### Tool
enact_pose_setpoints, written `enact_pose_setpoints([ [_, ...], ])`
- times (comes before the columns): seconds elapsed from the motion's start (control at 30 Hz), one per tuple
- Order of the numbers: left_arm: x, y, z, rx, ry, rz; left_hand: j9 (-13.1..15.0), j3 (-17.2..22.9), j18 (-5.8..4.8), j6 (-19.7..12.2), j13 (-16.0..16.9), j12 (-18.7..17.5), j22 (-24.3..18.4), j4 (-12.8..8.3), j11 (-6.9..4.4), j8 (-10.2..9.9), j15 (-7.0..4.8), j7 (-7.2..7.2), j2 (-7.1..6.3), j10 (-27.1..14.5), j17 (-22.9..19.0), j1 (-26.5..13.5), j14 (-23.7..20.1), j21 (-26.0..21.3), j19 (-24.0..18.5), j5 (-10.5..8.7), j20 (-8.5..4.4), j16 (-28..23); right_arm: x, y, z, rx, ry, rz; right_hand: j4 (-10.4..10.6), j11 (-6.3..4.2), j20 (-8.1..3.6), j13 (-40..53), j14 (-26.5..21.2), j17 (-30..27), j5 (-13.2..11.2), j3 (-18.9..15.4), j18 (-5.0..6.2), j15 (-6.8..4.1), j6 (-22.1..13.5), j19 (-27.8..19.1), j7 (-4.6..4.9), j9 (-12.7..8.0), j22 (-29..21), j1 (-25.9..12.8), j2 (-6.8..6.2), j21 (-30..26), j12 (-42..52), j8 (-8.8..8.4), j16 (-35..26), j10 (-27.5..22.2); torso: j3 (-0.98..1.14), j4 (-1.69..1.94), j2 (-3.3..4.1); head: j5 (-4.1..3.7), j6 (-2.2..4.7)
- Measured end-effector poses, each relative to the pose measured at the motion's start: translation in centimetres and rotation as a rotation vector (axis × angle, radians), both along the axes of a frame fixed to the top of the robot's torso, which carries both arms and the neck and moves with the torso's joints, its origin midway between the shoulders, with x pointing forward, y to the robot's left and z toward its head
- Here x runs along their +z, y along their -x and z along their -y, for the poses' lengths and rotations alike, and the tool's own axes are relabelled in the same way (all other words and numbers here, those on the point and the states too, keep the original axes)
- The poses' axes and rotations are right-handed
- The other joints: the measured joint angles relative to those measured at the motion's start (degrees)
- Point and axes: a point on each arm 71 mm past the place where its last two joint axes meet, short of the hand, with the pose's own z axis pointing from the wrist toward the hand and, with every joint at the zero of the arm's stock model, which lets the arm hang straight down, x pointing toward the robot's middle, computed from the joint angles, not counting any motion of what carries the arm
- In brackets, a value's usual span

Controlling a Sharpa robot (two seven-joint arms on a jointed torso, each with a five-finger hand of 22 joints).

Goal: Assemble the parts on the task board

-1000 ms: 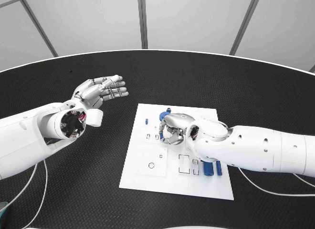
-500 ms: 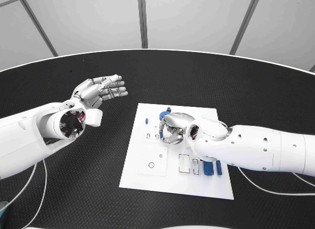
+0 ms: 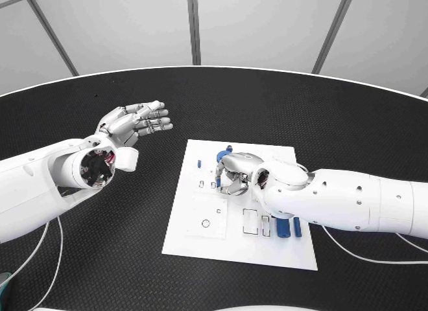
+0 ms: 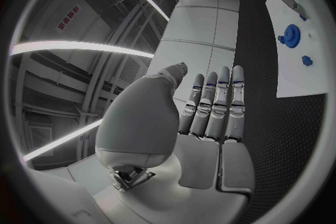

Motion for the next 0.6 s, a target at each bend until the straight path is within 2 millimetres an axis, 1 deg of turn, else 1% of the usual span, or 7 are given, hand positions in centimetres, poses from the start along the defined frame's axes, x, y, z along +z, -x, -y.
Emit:
enact_pose_setpoints([
  [0.17,0.00,-0.01,-0.03,0.001,0.000,0.000,0.0,0.1,0.00,0.0,0.0,-0.2,0.0,-0.1,0.00,0.0,0.00,0.00,-0.17,0.0,0.1,-0.2,0.0,0.0,0.0,0.00,0.00,-0.1,-0.03,-0.03,0.01,0.000,0.002,-0.001,0.0,0.00,0.00,0.0,0.0,0.0,0.0,0.0,0.00,0.00,0.0,0.0,0.00,0.0,0.0,0.0,0.00,0.0,0.0,0.00,0.0,0.0,-0.01,0.04,0.00,-0.02,-0.04],
  [0.27,0.00,-0.01,-0.04,0.001,0.000,0.000,0.0,0.1,0.00,0.0,0.0,-0.2,0.0,-0.1,0.00,0.0,0.00,0.00,-0.17,0.0,0.1,-0.2,0.0,0.0,0.0,0.00,0.00,-0.1,-0.03,-0.04,0.02,-0.002,0.002,-0.001,0.0,0.00,0.00,0.0,0.0,0.0,0.0,0.0,0.00,0.00,-0.3,0.0,0.30,-0.1,0.0,0.0,0.00,0.0,-0.3,-0.23,0.0,0.0,-0.01,0.05,0.00,-0.07,-0.05],
  [0.4,-0.01,-0.02,-0.05,0.001,-0.001,0.000,0.0,0.1,0.00,0.0,0.0,-0.2,0.0,-0.1,0.00,0.0,0.00,0.00,-0.17,0.0,0.1,-0.2,0.0,0.0,0.0,0.00,0.00,-0.1,-0.03,-0.06,0.04,-0.004,0.002,-0.001,0.0,0.00,0.03,0.0,-0.1,0.0,0.0,0.0,0.00,0.10,-0.4,0.0,0.41,-0.1,0.0,-0.2,-0.24,0.0,-0.3,-0.23,0.0,0.0,-0.01,0.05,-0.01,-0.14,-0.12],
  [0.43,-0.01,-0.02,-0.05,0.001,-0.001,0.000,0.0,0.1,0.00,0.0,0.0,-0.2,0.0,-0.1,0.00,0.0,0.00,0.00,-0.17,0.0,0.1,-0.2,0.0,0.0,0.0,0.00,0.00,-0.1,-0.03,-0.06,0.05,-0.004,0.002,-0.001,0.0,0.17,0.22,0.0,-0.2,0.0,0.0,0.0,0.00,0.19,-0.6,-0.2,0.43,-0.1,0.0,-0.5,-0.55,0.0,-0.5,-0.31,0.0,-0.2,-0.01,0.05,-0.01,-0.14,-0.12],
  [0.53,-0.01,-0.02,-0.05,0.002,-0.001,0.000,0.0,0.1,0.00,0.0,0.0,-0.2,0.0,-0.1,0.00,0.0,0.00,0.00,-0.17,0.0,0.1,-0.2,0.0,0.0,0.0,0.00,0.00,-0.1,-0.03,-0.06,0.07,-0.005,0.002,0.000,0.0,0.21,0.44,0.0,0.0,0.0,0.0,0.0,-0.01,0.40,-0.9,0.0,0.44,-0.2,0.0,-0.6,-0.61,0.0,-0.7,-0.43,0.0,-0.2,-0.01,0.08,-0.02,-0.18,-0.14],
  [0.57,-0.01,-0.02,-0.06,0.002,-0.001,0.000,0.0,0.1,0.00,0.0,0.0,-0.2,0.0,-0.1,0.00,0.0,0.00,0.00,-0.17,0.0,0.1,-0.2,0.0,0.0,0.0,0.00,0.00,-0.1,-0.03,-0.06,0.07,-0.005,0.002,0.000,0.0,0.40,0.44,0.0,0.0,0.0,0.0,0.0,0.00,0.40,-1.1,0.0,0.71,-0.3,0.0,-0.8,-0.79,0.0,-0.7,-0.58,0.0,0.0,-0.01,0.09,-0.02,-0.19,-0.14],
  [0.6,-0.01,-0.02,-0.06,0.002,-0.001,0.000,0.0,0.1,0.00,0.0,0.0,-0.2,0.0,-0.1,0.00,0.0,0.00,0.00,-0.17,0.0,0.1,-0.2,0.0,0.0,0.0,0.00,0.00,-0.1,-0.03,-0.06,0.06,-0.005,0.002,0.000,0.0,0.39,0.44,0.0,0.0,0.0,0.0,0.0,0.00,0.40,-1.1,0.0,0.71,-0.3,0.0,-0.8,-0.84,0.0,-0.7,-0.66,0.0,0.0,-0.01,0.11,-0.03,-0.19,-0.15],
])
